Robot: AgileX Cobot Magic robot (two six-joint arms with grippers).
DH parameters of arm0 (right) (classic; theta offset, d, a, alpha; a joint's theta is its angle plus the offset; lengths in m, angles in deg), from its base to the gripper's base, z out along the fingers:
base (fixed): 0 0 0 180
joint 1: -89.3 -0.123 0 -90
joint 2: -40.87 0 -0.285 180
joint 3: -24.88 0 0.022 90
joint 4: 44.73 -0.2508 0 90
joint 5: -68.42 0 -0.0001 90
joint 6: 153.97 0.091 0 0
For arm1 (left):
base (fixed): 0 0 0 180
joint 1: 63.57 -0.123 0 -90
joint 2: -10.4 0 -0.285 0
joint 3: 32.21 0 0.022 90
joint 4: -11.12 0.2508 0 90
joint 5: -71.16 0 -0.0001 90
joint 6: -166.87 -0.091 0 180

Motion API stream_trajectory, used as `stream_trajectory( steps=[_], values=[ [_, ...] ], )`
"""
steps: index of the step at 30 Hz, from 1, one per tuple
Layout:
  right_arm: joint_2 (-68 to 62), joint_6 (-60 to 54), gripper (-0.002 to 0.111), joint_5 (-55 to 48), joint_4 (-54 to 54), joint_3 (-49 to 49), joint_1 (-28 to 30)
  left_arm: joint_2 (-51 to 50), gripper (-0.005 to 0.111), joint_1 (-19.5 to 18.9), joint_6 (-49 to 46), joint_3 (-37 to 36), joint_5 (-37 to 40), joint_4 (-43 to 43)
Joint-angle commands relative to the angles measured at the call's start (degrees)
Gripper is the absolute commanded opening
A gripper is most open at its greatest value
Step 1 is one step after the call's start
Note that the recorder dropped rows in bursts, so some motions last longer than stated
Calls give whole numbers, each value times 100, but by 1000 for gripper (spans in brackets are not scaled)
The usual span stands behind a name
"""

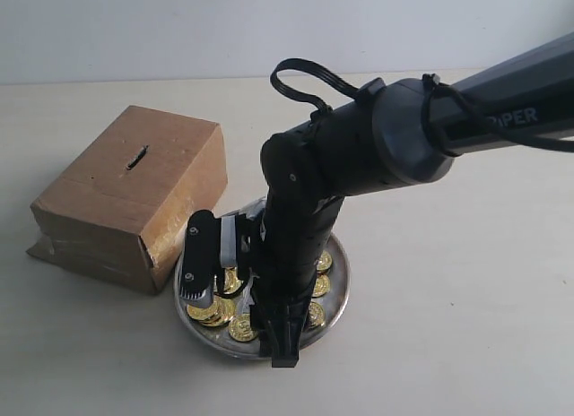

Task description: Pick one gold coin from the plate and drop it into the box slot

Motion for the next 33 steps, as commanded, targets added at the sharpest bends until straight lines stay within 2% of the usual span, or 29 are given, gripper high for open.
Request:
stream_trajectory(
  steps=[1, 22, 33],
  values=[
    [4, 20, 54, 11, -21, -40, -8, 23, 0, 35, 7, 3, -8, -45],
    [27, 20, 54, -53, -217, -52, -8, 23, 0, 35, 7, 3, -8, -45],
    [27, 99, 54, 116, 70, -52, -8, 23, 0, 35, 7, 3, -8, -45]
  ],
)
